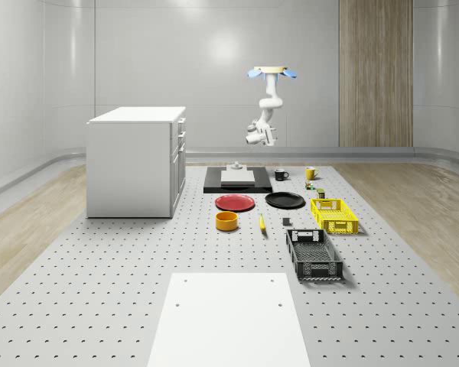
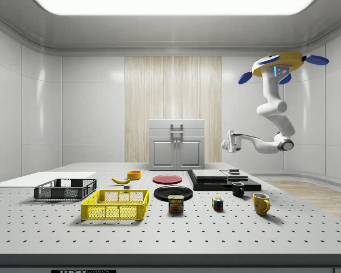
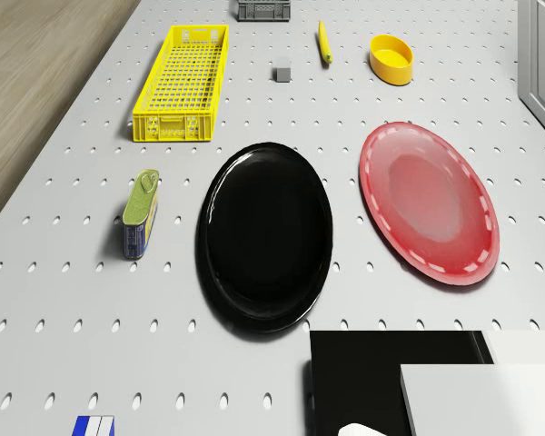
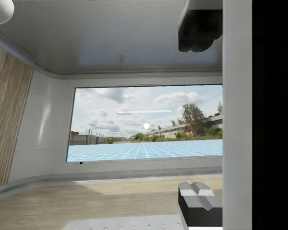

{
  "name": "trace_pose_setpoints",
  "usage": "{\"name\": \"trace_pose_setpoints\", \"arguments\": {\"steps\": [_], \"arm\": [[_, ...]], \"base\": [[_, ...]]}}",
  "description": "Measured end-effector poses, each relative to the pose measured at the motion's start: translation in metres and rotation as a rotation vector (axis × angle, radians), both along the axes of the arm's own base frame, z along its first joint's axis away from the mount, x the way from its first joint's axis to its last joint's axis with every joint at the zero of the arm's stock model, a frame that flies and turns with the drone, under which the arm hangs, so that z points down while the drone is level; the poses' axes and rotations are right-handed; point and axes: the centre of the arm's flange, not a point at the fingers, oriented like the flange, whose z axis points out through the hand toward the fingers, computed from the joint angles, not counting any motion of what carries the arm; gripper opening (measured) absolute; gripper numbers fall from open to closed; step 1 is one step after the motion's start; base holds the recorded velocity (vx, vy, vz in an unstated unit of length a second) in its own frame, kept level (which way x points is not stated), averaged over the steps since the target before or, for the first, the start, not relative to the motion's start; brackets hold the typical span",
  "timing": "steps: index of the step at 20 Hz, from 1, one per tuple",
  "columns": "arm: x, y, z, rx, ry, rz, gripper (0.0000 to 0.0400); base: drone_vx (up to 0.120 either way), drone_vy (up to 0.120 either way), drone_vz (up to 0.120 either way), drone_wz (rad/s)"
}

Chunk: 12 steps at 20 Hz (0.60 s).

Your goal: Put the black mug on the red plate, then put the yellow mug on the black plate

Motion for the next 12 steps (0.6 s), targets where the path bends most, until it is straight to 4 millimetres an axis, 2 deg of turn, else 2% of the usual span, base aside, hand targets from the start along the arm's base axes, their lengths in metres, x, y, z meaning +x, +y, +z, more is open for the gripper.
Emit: {"name": "trace_pose_setpoints", "arguments": {"steps": [2,5,8,11,12], "arm": [[0.001,-0.006,-0.033,-0.344,0.000,-0.013,0.0400],[0.002,-0.029,-0.070,-0.789,0.000,-0.029,0.0400],[0.003,-0.054,-0.088,-1.100,0.002,-0.040,0.0400],[0.003,-0.072,-0.096,-1.295,0.004,-0.044,0.0400],[0.003,-0.076,-0.097,-1.341,0.004,-0.045,0.0400]], "base": [[0.000,0.000,-0.120,0.000],[0.000,0.000,-0.120,0.000],[0.000,0.000,-0.120,0.000],[0.000,0.000,-0.120,0.000],[-0.080,0.000,-0.120,0.000]]}}
